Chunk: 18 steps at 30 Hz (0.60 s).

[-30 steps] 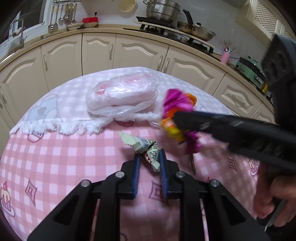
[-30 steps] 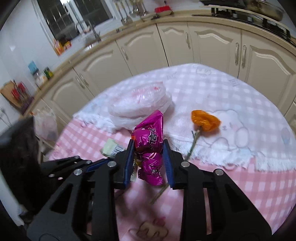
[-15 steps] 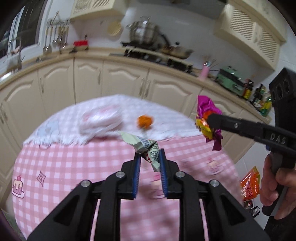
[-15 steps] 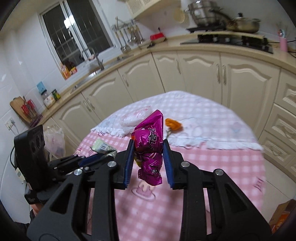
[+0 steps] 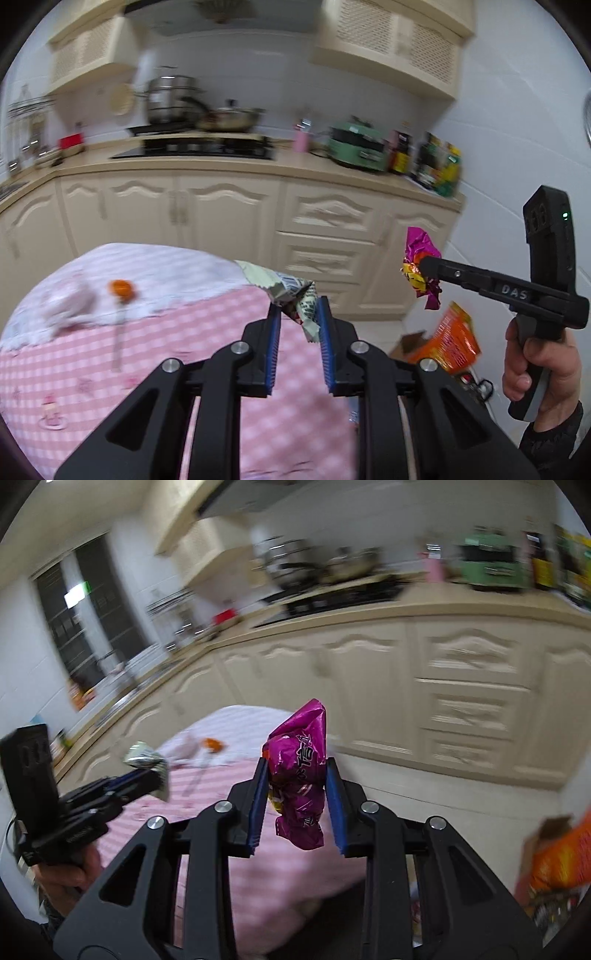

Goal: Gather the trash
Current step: 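Grasp the green wrapper with the left tool while the right tool grasps the magenta candy bag, then carry wrapper and magenta bag to the blue bin and open both tools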

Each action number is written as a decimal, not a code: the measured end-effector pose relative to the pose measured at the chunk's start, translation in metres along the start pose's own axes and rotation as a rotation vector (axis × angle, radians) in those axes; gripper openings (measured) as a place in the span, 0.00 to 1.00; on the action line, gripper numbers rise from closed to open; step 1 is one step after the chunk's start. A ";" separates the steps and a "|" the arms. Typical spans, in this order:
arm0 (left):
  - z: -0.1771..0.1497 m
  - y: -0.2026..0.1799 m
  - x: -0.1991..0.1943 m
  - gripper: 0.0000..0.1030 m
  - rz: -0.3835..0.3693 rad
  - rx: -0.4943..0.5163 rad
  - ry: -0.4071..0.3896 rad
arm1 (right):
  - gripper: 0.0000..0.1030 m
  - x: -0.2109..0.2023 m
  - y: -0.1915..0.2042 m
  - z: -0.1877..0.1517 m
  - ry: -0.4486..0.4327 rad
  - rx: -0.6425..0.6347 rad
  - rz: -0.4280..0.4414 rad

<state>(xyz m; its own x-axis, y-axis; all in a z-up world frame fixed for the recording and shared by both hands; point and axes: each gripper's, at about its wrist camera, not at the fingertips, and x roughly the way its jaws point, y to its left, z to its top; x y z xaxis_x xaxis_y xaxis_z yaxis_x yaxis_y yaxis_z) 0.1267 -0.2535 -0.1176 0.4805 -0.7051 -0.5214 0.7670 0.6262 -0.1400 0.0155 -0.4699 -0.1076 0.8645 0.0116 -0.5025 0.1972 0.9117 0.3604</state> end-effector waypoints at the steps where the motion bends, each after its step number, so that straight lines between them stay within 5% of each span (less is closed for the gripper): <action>1: -0.002 -0.015 0.010 0.18 -0.026 0.015 0.015 | 0.29 -0.006 -0.016 -0.005 -0.002 0.027 -0.020; 9: -0.040 -0.108 0.103 0.18 -0.174 0.109 0.197 | 0.29 -0.028 -0.147 -0.070 0.063 0.278 -0.189; 18: -0.103 -0.165 0.210 0.18 -0.266 0.137 0.442 | 0.29 0.002 -0.227 -0.133 0.197 0.452 -0.230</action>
<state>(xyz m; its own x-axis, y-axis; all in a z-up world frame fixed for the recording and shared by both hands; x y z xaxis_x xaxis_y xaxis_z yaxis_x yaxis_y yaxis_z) 0.0568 -0.4706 -0.2908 0.0593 -0.6078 -0.7919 0.9008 0.3745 -0.2199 -0.0889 -0.6226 -0.2956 0.6807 -0.0511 -0.7308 0.5883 0.6325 0.5038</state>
